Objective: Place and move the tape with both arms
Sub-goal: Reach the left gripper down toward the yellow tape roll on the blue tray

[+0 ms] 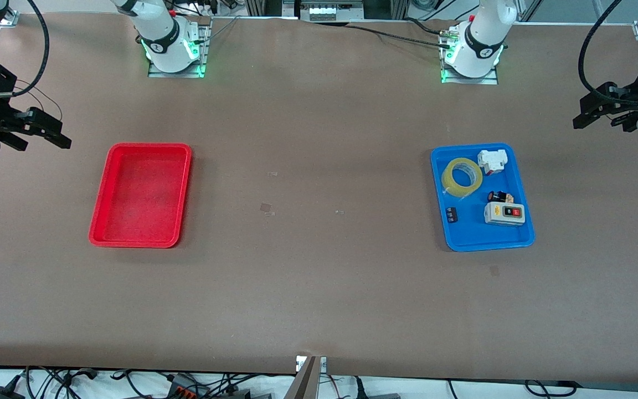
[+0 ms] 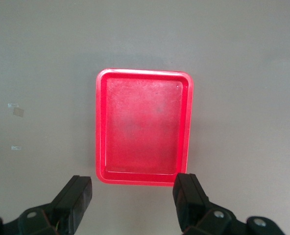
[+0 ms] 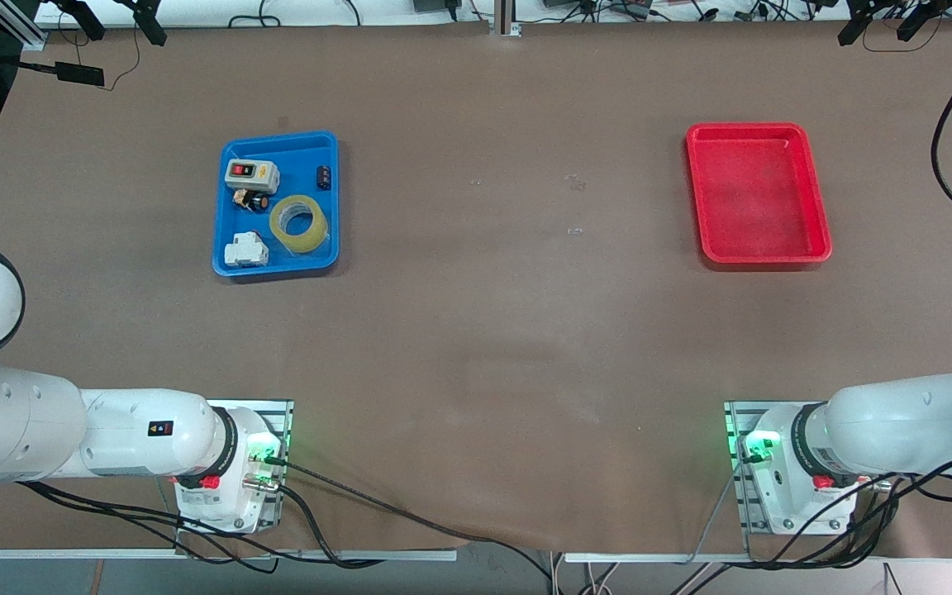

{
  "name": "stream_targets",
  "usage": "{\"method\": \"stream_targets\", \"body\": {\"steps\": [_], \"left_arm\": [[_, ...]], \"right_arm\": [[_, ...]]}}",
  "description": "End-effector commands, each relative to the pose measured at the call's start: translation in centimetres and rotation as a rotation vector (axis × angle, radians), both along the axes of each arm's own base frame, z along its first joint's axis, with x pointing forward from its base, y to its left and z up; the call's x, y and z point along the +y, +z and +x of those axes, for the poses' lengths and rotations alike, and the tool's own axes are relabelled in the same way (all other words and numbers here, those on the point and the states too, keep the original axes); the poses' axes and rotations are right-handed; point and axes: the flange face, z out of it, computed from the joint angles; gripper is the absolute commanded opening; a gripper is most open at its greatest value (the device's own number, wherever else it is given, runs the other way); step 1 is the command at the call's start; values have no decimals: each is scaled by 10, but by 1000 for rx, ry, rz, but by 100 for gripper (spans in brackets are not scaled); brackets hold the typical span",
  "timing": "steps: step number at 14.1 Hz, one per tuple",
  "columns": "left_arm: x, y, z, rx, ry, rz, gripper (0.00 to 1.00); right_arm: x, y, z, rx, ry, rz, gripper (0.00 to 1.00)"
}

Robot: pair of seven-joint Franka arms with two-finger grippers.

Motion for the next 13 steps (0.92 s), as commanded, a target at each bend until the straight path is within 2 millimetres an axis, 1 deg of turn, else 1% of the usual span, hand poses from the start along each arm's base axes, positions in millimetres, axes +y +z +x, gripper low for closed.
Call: {"method": "stream_targets", "body": {"steps": [1, 4, 5, 6, 8, 9, 11, 12, 13], "left_arm": [[-2, 2, -7, -6, 17, -5, 100], [-2, 0, -7, 2, 18, -8, 100], [-2, -3, -7, 14, 15, -8, 100], [-3, -11, -6, 32, 13, -8, 100], [-8, -45, 6, 97, -2, -8, 100], [-9, -70, 17, 137, -3, -9, 100], [-22, -111, 21, 180, -28, -9, 100], [-33, -137, 19, 185, -47, -8, 100], [-44, -167, 15, 183, -64, -7, 100]], "right_arm": [[1, 13, -13, -9, 13, -8, 99], [1, 14, -12, -14, 11, -7, 99], [1, 14, -12, -14, 13, -7, 99], [1, 14, -11, -16, 11, -7, 99], [1, 13, -12, -6, 23, -8, 99], [2, 12, -13, 3, 20, -6, 99], [2, 15, -13, 1, 26, -8, 99], [2, 14, -13, 4, 26, -8, 99], [2, 13, -12, 6, 26, -8, 99]]}}
